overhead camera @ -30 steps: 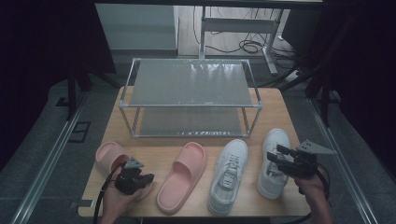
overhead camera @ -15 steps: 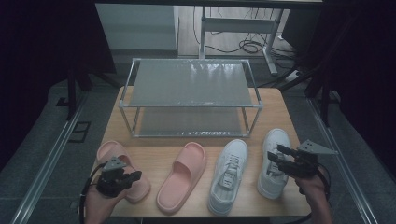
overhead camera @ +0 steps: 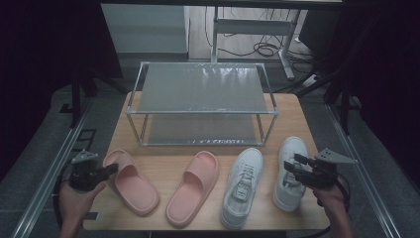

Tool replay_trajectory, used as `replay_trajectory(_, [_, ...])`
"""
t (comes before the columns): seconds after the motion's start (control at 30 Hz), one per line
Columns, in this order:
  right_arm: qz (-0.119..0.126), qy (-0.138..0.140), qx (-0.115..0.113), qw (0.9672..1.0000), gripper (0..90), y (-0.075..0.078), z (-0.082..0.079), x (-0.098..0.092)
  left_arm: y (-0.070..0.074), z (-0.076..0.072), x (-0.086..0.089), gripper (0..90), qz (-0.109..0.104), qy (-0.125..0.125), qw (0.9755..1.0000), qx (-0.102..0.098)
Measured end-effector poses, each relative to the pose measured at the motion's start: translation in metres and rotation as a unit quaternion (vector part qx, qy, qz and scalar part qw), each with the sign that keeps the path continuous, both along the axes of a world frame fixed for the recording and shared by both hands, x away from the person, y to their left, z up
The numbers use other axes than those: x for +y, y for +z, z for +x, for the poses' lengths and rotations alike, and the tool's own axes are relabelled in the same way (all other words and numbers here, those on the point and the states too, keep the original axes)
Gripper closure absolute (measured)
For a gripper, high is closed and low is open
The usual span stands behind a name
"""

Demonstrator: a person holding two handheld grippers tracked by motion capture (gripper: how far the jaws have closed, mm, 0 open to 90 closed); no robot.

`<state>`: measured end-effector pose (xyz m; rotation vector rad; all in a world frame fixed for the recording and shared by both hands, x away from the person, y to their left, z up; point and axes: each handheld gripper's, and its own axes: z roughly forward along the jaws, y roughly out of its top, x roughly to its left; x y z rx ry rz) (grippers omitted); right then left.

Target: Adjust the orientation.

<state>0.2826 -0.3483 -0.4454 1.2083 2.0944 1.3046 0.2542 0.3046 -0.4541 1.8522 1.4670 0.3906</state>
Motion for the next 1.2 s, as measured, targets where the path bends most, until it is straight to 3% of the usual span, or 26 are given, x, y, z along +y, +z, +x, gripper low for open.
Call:
replay_trajectory(0.33, [0.000, 0.000, 0.003, 1.0000, 42.7, -0.002, 0.001, 0.001, -0.021, 0.005, 0.029, 90.0, 0.005, 0.050, 0.9986, 0.019])
replay_trajectory(0.6, [-0.001, 0.001, 0.005, 1.0000, 42.7, -0.003, 0.001, 0.001, -0.041, 0.003, 0.051, 90.0, 0.003, 0.086, 0.9955, 0.039])
replay_trajectory(0.8, [0.000, -0.001, 0.003, 1.0000, 42.7, -0.002, 0.001, 0.000, -0.050, 0.009, 0.058, 90.0, -0.001, 0.098, 0.9939, 0.051])
replay_trajectory(1.2, [0.000, -0.002, 0.003, 1.0000, 42.7, -0.002, 0.000, -0.001, -0.061, 0.028, 0.058, 90.0, -0.004, 0.095, 0.9933, 0.066])
